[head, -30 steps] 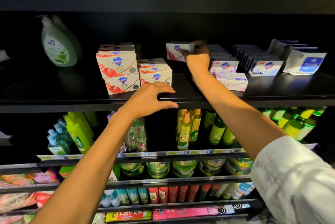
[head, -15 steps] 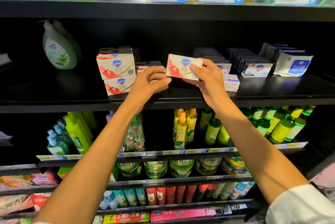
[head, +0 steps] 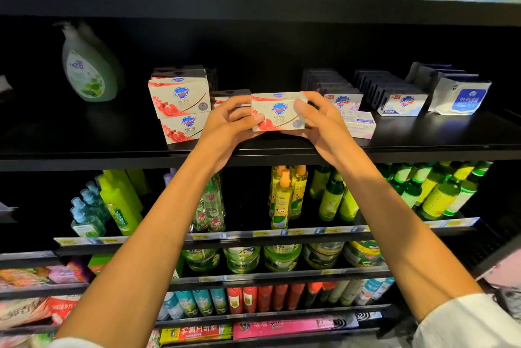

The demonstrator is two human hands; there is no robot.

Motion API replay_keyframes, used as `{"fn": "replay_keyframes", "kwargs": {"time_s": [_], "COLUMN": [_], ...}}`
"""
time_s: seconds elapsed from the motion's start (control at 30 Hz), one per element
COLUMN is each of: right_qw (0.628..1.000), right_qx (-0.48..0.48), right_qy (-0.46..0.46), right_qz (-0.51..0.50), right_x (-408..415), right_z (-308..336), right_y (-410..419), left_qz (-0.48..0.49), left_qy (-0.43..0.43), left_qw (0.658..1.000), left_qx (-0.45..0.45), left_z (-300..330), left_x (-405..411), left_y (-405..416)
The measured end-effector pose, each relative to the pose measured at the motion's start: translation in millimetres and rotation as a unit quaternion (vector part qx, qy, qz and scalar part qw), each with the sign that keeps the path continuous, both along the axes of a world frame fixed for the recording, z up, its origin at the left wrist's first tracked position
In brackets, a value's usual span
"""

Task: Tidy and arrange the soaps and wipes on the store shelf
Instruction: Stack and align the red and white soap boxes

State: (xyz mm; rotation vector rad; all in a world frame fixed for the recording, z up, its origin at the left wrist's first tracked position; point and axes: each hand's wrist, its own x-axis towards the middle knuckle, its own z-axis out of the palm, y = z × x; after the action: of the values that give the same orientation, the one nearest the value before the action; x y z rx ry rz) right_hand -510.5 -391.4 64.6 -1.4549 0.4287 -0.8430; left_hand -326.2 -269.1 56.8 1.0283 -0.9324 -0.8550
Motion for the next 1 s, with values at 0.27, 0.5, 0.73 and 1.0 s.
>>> {"fn": "replay_keyframes", "kwargs": {"time_s": [0.27, 0.5, 0.73, 1.0], "right_qw": [0.999, 1.0, 0.999, 0.999], "right_qx": [0.035, 0.008, -0.03, 0.036], "right_qy": [0.0, -0.022, -0.032, -0.017], "right_qz": [0.0, 0.013, 0.021, 0.035], "right_x": [0.6, -0.7, -0.7, 1.5], "right_z": [5.3, 1.0, -4.5, 1.5], "right_y": [4.6, 1.3, -1.4, 0.5], "left_qz": [0.005, -0.036, -0.037, -0.022], "left_qy": [-0.026, -0.011, -0.016, -0.025], "left_qw": [0.999, 0.999, 0.999, 0.998], "left_qx": [-0.018, -0.036, -0.034, -0.058], "left_z": [-1.8, 0.4, -2.9, -6.6], "left_x": [1.6, 0.8, 1.9, 4.0], "left_y": [1.1, 4.7, 3.6, 6.7]}}
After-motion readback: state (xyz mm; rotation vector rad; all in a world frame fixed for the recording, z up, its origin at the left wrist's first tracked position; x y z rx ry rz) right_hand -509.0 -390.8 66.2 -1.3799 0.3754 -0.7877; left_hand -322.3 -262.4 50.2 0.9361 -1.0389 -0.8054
